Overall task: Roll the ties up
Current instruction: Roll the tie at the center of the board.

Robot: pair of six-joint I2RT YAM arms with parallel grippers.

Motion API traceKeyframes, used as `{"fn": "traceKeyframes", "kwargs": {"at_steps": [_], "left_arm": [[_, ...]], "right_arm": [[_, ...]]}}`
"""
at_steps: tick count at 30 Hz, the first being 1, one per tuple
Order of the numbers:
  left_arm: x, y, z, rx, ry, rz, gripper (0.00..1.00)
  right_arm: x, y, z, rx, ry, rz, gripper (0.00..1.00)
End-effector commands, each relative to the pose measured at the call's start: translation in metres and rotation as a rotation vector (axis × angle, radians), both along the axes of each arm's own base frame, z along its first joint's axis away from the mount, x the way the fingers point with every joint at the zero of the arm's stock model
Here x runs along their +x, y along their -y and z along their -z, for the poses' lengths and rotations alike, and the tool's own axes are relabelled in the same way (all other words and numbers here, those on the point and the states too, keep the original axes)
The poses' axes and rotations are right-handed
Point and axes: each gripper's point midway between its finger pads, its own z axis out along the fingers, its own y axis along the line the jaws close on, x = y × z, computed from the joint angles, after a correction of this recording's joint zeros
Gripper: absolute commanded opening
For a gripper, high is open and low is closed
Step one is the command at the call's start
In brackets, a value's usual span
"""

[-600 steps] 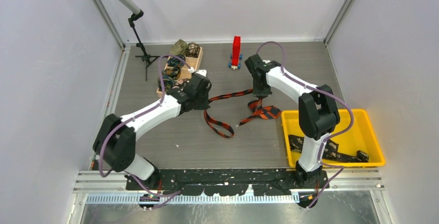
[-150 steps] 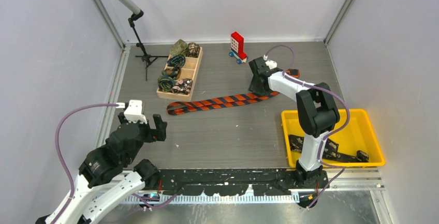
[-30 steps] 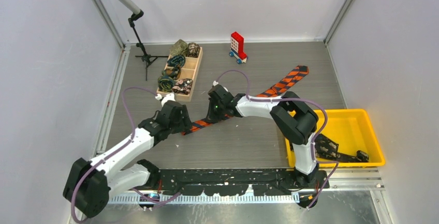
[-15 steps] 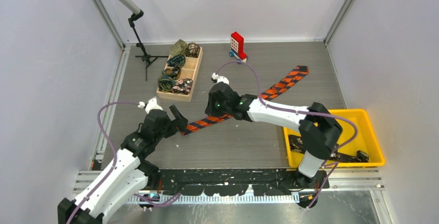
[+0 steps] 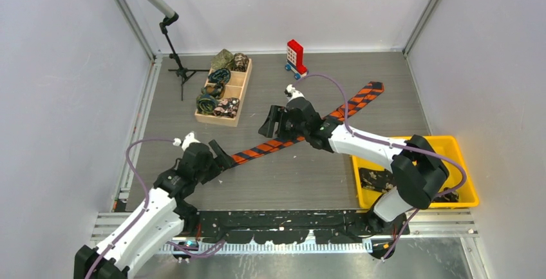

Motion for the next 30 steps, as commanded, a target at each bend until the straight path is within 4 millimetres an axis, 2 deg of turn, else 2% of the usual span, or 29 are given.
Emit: {"fn": "traceKeyframes", "kwargs": {"at_steps": [1, 9, 15, 21, 30], "left_arm": [[0.005, 0.012, -0.007, -0.138, -0.035, -0.087, 0.78], [0.012, 0.005, 0.001, -0.179, -0.014, -0.197, 0.58], [0.016, -0.001, 0.006, -0.149, -0.013, -0.23, 0.49], [0.026, -0.003, 0.013, -0.114, 0.003, -0.236, 0.45], [0.037, 0.001, 0.027, -0.044, -0.017, -0.191, 0.43]], "right_arm": [[-0.002, -0.015, -0.014, 0.067, 0.016, -0.04, 0.71], [-0.008, -0.018, -0.006, 0.094, -0.014, -0.052, 0.68], [-0.01, -0.026, 0.0, 0.121, -0.041, -0.076, 0.67], [-0.011, -0.03, 0.003, 0.13, -0.058, -0.086, 0.65], [-0.013, -0.031, 0.008, 0.137, -0.068, -0.097, 0.63]]}}
